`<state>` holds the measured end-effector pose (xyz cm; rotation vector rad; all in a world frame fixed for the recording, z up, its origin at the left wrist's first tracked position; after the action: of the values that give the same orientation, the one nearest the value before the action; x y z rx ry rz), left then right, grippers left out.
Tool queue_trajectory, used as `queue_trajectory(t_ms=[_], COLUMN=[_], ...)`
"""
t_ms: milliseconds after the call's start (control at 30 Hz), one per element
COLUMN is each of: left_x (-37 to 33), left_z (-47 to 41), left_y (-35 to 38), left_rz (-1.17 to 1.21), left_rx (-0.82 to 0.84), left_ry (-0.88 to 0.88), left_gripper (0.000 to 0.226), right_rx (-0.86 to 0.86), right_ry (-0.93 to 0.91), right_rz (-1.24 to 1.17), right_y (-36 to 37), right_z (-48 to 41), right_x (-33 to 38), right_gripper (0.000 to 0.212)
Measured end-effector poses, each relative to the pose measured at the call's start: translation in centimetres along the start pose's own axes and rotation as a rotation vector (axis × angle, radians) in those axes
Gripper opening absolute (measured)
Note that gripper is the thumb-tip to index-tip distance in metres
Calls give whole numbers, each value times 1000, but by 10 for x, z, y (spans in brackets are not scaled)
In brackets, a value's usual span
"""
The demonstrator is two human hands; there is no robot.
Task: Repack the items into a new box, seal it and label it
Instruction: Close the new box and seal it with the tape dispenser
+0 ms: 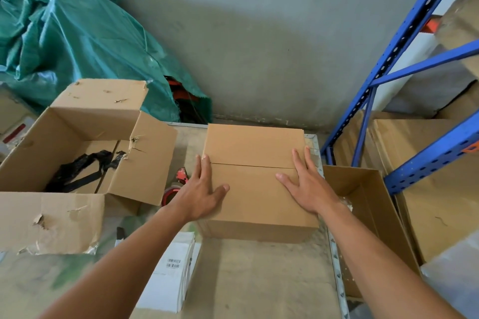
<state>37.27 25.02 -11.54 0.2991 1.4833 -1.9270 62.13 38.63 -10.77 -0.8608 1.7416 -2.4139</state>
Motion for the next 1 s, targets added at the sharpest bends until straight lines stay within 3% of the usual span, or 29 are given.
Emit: queue_trajectory(t_ms=[533, 667, 833, 1000], left_x=[4, 8, 22, 34], left_z=[-6, -5, -16, -33], left_y=[2, -1, -23, -45], left_rz=[-42, -85, -202, -374], left_rx=[-18, -22, -40, 6], left_ry=[56, 86, 210, 271], left_gripper=[104, 106, 100, 100], right_rx=[-109, -102, -137, -193], right_ry=[19, 26, 41, 80], right_rz=[-54, 68, 252, 304], right_y=[-4, 0, 18, 27], right_z=[-4, -4, 3, 5], right_x=[-4, -4, 20, 26], right_gripper=[96, 93, 68, 68])
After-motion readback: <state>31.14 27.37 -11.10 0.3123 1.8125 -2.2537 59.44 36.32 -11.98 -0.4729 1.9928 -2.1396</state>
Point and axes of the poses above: each hand's wrist, its own z-axis away from the middle knuckle, its own y-axis out of the palm, x = y × z, the point moved 5 cm from there along -z, towards the middle knuckle, and after that the axes turned 3 degrees about -x, right-handed, at the moved point
